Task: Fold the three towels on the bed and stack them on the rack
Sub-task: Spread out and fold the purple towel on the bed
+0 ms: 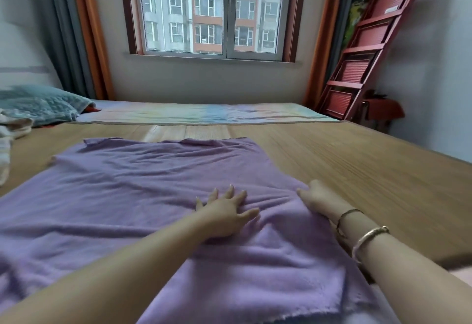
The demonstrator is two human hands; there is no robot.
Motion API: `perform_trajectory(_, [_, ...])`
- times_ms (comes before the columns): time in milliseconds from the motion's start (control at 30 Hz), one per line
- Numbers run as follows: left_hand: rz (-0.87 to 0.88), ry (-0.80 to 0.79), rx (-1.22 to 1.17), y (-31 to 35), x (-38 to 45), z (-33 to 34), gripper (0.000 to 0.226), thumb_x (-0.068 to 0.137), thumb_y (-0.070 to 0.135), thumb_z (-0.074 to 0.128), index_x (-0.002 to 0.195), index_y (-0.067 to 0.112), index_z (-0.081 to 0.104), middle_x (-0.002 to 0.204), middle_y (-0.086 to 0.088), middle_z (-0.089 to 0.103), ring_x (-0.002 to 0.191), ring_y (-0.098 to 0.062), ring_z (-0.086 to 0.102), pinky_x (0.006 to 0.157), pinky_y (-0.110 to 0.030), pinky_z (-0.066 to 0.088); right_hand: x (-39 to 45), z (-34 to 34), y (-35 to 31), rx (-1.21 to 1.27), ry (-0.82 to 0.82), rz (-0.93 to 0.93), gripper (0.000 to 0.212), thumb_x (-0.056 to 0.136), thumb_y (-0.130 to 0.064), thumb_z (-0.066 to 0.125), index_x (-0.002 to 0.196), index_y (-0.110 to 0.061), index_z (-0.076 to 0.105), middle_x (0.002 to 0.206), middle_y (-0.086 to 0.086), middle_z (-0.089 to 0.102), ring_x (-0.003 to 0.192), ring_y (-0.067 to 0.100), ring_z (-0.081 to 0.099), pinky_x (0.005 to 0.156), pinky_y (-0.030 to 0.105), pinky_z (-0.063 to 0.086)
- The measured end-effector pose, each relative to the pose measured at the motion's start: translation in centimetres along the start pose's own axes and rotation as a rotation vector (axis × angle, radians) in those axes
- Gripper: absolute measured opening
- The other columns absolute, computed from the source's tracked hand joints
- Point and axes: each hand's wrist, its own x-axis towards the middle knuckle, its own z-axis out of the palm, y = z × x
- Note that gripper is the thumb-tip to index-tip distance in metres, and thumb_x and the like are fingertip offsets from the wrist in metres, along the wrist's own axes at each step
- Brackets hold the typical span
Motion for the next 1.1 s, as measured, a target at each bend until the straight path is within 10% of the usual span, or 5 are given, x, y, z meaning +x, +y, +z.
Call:
perform_trajectory(133, [0.020,-0.081,0.040,0.9,-1.0,0.4,0.074,0.086,0.075,0.028,0.150,0.042,0.011,0.161,0.008,-0.004,0.148,-0.027,-0.001,0.113,-0.062,0.001,-1.4,-0.3,2.1,-0.068,-0.041,0.014,0.021,0.092,-0.029,0.054,0.083,-0.011,0.060,0.099,0.016,0.063,0.091,0.026,0.055,0.062,0.024,0.030])
perform_trajectory(267, [-0.018,0.168,0.005,2.0,0.9,-1.4,0.045,0.096,0.057,0.030,0.121,0.030,0.056,0.136,-0.002,0.052,0.126,-0.031,0.046,0.106,-0.054,0.030,-0.6,-0.5,2.5,0.091,-0.023,-0.007,0.045,0.090,-0.032,0.057,0.052,-0.016,0.039,0.053,-0.002,0.038,0.052,0.014,0.036,0.042,0.024,0.024])
perform_trajectory(700, [0.059,0.056,0.092,10.1,16.1,-0.9,0.057,0.094,0.052,0.044,0.142,0.021,0.041,0.139,-0.008,0.052,0.125,-0.029,0.048,0.099,-0.032,0.037,2.8,-0.3,5.4,0.746,-0.484,-0.013,0.011,0.094,-0.013,0.053,0.084,-0.007,0.054,0.056,0.001,0.044,0.031,0.006,0.039,0.032,0.016,0.029])
perform_trajectory(933, [-0.019,0.116,0.225,10.9,17.8,-0.5,0.041,0.089,0.020,0.048,0.130,0.018,0.042,0.119,-0.011,0.060,0.106,-0.033,0.058,0.076,-0.038,0.044,3.3,0.3,5.6,0.696,-0.472,-0.069,0.020,0.089,-0.022,0.063,0.099,-0.005,0.060,0.056,-0.003,0.052,0.038,0.005,0.045,0.038,0.016,0.035])
perform_trajectory(1100, [-0.076,0.267,-0.370,8.1,16.5,-3.9,0.033,0.096,0.011,0.043,0.124,0.008,0.060,0.123,-0.013,0.062,0.114,-0.030,0.058,0.091,-0.035,0.048,2.5,0.5,4.0,0.776,-0.602,-0.182,0.020,0.087,-0.024,0.066,0.098,-0.008,0.068,0.083,0.003,0.070,0.082,0.013,0.066,0.072,0.025,0.053])
